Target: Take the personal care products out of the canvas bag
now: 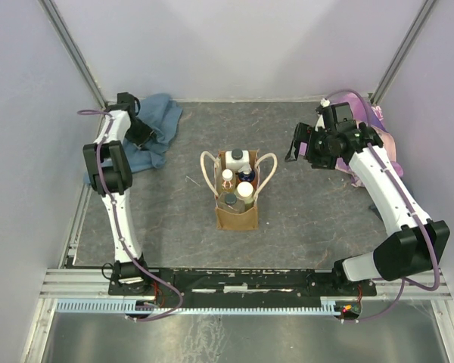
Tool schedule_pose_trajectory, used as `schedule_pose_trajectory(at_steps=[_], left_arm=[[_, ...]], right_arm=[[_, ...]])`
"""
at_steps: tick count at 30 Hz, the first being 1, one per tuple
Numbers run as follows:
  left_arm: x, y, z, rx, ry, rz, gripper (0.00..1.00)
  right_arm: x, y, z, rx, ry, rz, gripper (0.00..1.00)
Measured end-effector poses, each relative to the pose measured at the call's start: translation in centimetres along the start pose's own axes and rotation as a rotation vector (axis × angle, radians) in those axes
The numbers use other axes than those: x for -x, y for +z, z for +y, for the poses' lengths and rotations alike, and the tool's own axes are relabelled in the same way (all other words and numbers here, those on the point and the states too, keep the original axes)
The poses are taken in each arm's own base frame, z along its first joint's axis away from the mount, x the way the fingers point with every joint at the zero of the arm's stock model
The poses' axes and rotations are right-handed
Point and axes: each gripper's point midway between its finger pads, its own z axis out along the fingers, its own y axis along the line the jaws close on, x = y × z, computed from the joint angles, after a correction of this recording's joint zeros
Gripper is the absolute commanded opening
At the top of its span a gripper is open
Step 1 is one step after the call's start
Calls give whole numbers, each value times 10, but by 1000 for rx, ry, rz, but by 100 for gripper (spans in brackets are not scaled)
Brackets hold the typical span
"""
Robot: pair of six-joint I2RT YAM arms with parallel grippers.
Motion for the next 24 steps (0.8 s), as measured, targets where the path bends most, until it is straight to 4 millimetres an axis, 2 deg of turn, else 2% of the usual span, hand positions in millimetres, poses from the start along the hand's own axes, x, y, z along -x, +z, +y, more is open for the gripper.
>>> schedule_pose_trajectory(at_steps=[6,8,10,14,18,21,24], left_arm=[[23,-2,18,23,-40,-51,51],[25,-6,20,23,-43,-65,51],[21,-19,16,9,-34,-83,51],[2,-74,-14,-80,26,-143,52],[-43,-155,-55,-247,132,-210,53],[-94,-216,-77,-393,230,-239,53],[-146,-256,-78,-504,313,-230,53]], right_arm=[[-4,-5,8,27,-35,30,100],[-1,-13,18,51,-61,17,100],[5,-25,34,85,-94,-11,100],[20,-62,78,184,-177,-89,100],[15,-90,120,284,-263,-121,100],[-3,-90,139,323,-315,-80,100],[-23,-74,155,335,-360,-8,96]])
